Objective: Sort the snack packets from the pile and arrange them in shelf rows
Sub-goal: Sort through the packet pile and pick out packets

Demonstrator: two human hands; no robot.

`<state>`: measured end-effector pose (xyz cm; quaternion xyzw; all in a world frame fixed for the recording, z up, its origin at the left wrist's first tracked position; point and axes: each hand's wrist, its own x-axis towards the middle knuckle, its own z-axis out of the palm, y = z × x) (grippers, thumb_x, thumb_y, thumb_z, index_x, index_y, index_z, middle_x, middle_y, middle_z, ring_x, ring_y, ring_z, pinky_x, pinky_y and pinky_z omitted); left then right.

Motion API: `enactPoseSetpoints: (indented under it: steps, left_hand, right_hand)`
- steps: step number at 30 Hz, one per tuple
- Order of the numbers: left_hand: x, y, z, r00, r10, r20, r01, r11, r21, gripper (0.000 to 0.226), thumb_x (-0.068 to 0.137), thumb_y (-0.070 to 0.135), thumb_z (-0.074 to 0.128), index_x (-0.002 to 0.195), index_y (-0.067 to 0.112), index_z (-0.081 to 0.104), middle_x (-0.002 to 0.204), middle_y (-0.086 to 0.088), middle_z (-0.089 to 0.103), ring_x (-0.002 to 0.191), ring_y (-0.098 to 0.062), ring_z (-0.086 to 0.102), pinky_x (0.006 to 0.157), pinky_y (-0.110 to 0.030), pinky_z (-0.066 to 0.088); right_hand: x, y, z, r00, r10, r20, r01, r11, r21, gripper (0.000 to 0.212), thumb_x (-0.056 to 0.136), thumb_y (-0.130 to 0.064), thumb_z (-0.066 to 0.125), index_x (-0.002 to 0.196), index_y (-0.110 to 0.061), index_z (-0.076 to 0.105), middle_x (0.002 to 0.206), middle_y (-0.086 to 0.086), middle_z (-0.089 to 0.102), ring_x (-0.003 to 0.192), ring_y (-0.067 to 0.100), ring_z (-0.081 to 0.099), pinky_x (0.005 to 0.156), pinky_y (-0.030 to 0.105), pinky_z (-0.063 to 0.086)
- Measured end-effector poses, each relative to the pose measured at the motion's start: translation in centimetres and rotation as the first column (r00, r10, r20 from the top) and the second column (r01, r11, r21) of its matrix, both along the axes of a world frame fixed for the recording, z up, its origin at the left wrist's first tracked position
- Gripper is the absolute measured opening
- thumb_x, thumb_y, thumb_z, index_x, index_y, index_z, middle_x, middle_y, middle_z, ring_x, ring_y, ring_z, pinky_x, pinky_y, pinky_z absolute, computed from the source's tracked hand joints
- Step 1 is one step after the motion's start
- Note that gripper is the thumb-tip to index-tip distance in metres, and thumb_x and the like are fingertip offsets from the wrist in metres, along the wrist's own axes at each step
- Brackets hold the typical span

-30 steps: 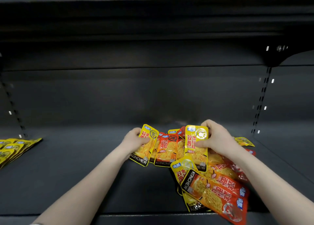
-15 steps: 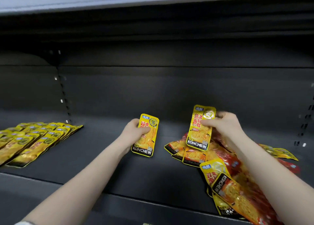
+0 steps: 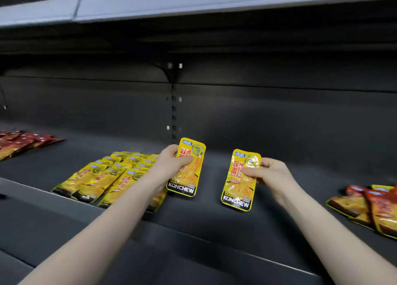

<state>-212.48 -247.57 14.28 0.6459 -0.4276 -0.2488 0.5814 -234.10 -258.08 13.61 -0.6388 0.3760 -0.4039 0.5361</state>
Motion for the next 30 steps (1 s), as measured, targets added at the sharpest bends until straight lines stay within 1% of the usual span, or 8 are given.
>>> enactPoseSetpoints:
  steps: [3, 9, 14, 18, 22, 26, 28, 30]
  left_hand:
    - [6.2, 2.5, 0.5, 1.000, 0.021, 0.004, -0.021, 1.000, 0.006, 0.011, 0.086, 0.010, 0.065, 0.095, 0.011, 0.058, 0.090, -0.010, 0.065, 0.076, -0.023, 0.062, 0.079, -0.041, 0.052]
    - [12.9, 5.6, 0.8, 0.999, 0.032, -0.012, -0.032, 0.999, -0.004, 0.009, 0.087, 0.009, 0.063, 0.094, 0.009, 0.056, 0.091, -0.013, 0.063, 0.079, -0.025, 0.059, 0.084, -0.048, 0.051]
    - [14.6, 6.6, 0.2, 0.999, 0.001, -0.041, 0.000, 1.000, 0.015, 0.010, 0.089, 0.011, 0.062, 0.096, 0.008, 0.057, 0.095, -0.017, 0.065, 0.082, -0.027, 0.060, 0.088, -0.054, 0.049]
    - [15.4, 7.0, -0.6, 0.998, -0.003, -0.064, 0.005, 1.000, 0.027, 0.012, 0.088, 0.014, 0.063, 0.097, 0.008, 0.057, 0.102, -0.024, 0.065, 0.082, -0.028, 0.058, 0.090, -0.056, 0.047]
    - [15.6, 6.7, -1.1, 0.997, 0.003, -0.071, 0.000, 0.999, 0.049, 0.014, 0.088, 0.017, 0.064, 0.096, 0.008, 0.055, 0.097, -0.020, 0.063, 0.082, -0.027, 0.057, 0.089, -0.053, 0.048]
    - [15.4, 6.4, -1.5, 0.997, -0.013, -0.078, 0.018, 0.998, 0.065, 0.015, 0.087, 0.019, 0.064, 0.095, 0.009, 0.055, 0.098, -0.016, 0.065, 0.089, -0.031, 0.061, 0.092, -0.053, 0.046]
    - [15.2, 6.3, -1.6, 0.996, -0.030, -0.082, 0.036, 0.997, 0.071, 0.014, 0.087, 0.018, 0.064, 0.093, 0.010, 0.055, 0.097, -0.016, 0.064, 0.087, -0.029, 0.060, 0.093, -0.053, 0.046]
    - [15.0, 6.3, -1.5, 0.995, -0.048, -0.091, 0.054, 0.996, 0.068, 0.013, 0.086, 0.017, 0.064, 0.092, 0.011, 0.055, 0.098, -0.022, 0.063, 0.084, -0.027, 0.058, 0.094, -0.055, 0.046]
  right_hand:
    - [5.5, 2.3, -1.0, 1.000, 0.013, 0.020, -0.014, 0.998, 0.054, 0.014, 0.075, 0.003, 0.072, 0.084, -0.006, 0.067, 0.078, 0.006, 0.070, 0.066, 0.013, 0.065, 0.055, 0.018, 0.050]
    - [12.5, 5.8, -2.2, 0.999, 0.027, 0.023, -0.029, 0.991, 0.129, 0.016, 0.074, 0.003, 0.072, 0.087, -0.005, 0.068, 0.083, 0.007, 0.071, 0.068, 0.014, 0.067, 0.061, 0.022, 0.052]
    - [15.0, 7.3, -2.7, 1.000, 0.026, 0.006, -0.027, 0.990, 0.139, 0.017, 0.075, 0.001, 0.073, 0.091, -0.002, 0.069, 0.085, 0.008, 0.072, 0.072, 0.017, 0.067, 0.067, 0.026, 0.053]
    - [16.3, 8.1, -3.4, 0.999, 0.037, -0.012, -0.035, 0.990, 0.139, 0.014, 0.075, 0.002, 0.073, 0.086, -0.005, 0.068, 0.079, 0.005, 0.071, 0.067, 0.014, 0.066, 0.061, 0.022, 0.051]
    - [17.3, 8.5, -3.9, 0.999, 0.036, -0.024, -0.033, 0.991, 0.131, 0.015, 0.074, 0.004, 0.074, 0.081, -0.009, 0.068, 0.068, -0.001, 0.071, 0.058, 0.009, 0.066, 0.055, 0.018, 0.051]
    - [18.4, 8.7, -4.5, 0.993, 0.034, -0.112, -0.025, 0.996, 0.084, 0.018, 0.071, 0.001, 0.078, 0.075, -0.011, 0.065, 0.072, 0.002, 0.068, 0.054, 0.007, 0.061, 0.044, 0.013, 0.042]
    - [18.8, 8.8, -4.9, 0.984, 0.023, -0.175, -0.020, 1.000, 0.021, 0.020, 0.068, -0.003, 0.081, 0.074, -0.012, 0.065, 0.075, 0.004, 0.069, 0.059, 0.010, 0.061, 0.049, 0.017, 0.045]
    - [19.1, 8.9, -5.0, 0.961, -0.012, -0.275, -0.008, 0.998, -0.069, 0.023, 0.065, -0.008, 0.084, 0.074, -0.015, 0.064, 0.074, 0.000, 0.069, 0.066, 0.013, 0.063, 0.064, 0.028, 0.051]
